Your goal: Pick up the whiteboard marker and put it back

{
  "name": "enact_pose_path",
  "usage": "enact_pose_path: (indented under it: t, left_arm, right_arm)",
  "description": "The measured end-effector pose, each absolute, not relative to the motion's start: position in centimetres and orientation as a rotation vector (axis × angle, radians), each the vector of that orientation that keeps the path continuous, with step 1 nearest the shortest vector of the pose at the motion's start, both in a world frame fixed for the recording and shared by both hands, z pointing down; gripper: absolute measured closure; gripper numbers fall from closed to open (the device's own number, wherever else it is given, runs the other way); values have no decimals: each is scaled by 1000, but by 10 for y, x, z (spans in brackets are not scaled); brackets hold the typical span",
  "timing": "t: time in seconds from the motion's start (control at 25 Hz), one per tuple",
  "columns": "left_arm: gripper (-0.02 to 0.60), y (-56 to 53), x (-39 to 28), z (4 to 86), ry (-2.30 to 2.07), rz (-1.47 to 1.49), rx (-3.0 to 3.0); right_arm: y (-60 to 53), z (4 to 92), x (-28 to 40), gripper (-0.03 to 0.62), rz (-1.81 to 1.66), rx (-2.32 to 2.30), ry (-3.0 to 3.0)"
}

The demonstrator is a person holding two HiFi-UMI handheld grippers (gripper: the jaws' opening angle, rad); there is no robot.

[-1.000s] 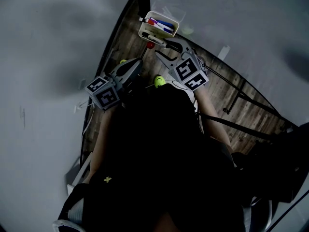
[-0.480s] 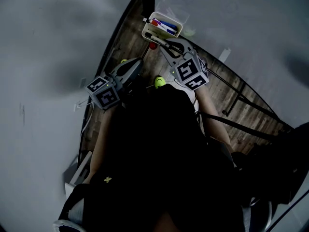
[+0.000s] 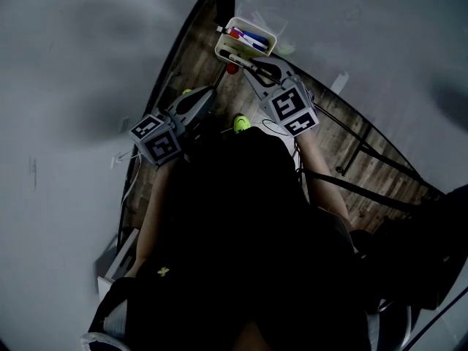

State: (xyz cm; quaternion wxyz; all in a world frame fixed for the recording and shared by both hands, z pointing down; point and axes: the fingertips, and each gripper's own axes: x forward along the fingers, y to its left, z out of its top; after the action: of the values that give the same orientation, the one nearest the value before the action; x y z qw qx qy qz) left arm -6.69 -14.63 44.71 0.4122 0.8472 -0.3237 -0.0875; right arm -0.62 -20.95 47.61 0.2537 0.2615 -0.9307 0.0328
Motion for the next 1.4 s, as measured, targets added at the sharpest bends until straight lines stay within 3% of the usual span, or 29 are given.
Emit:
enact_pose_path:
  t: [1.4]
  left_arm:
    - [578, -138, -40, 435, -759, -255, 2206]
  right_arm:
    - [-196, 408, 9, 525, 45, 788, -2633]
